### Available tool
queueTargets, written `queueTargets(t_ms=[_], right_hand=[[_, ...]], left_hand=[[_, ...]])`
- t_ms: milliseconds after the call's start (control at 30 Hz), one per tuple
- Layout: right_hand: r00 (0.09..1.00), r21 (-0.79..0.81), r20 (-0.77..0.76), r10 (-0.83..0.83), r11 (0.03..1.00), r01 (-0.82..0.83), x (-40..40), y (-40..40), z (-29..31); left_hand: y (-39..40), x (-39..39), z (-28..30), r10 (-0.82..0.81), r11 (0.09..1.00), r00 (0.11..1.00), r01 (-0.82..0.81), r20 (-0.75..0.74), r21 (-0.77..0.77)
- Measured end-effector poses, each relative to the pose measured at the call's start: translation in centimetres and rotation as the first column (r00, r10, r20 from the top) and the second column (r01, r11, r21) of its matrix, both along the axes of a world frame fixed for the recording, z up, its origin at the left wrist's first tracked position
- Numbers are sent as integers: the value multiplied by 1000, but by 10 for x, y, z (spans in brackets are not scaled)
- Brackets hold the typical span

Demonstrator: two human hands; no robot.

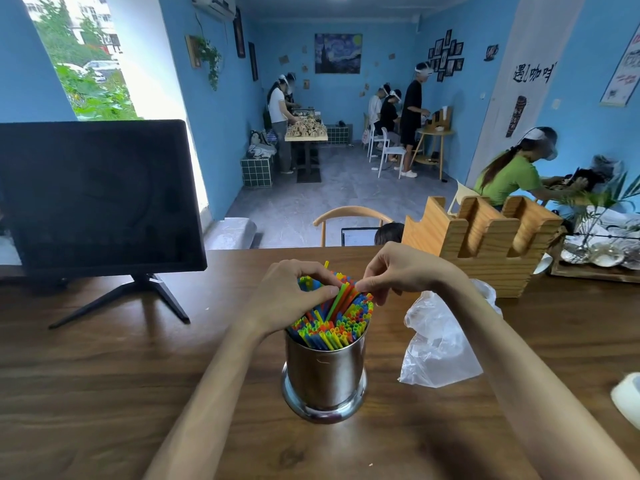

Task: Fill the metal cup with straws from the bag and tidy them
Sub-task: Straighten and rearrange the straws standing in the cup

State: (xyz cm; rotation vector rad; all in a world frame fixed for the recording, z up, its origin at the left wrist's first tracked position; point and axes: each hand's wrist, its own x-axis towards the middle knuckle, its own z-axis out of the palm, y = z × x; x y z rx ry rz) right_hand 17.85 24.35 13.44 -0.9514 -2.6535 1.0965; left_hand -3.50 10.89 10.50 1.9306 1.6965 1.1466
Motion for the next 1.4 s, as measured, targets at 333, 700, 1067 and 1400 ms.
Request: queueTargets(t_ms=[333, 700, 1067, 1400], right_hand=[[983, 311, -124, -133, 936, 166, 0, -13, 28], [584, 246, -804, -115, 829, 502, -12, -22, 73], [650, -46, -730, -212, 964, 263, -13, -25, 13], [874, -126, -378, -304, 953, 277, 2, -11, -19]], left_hand=[[0, 0, 3, -65, 998, 997, 65, 33, -14], [12, 3, 7, 6, 1000, 985, -9, 171, 18], [-13, -23, 34, -128, 941, 647, -159, 751, 297], [-7, -11, 29, -78, 924, 827, -149, 557, 351]])
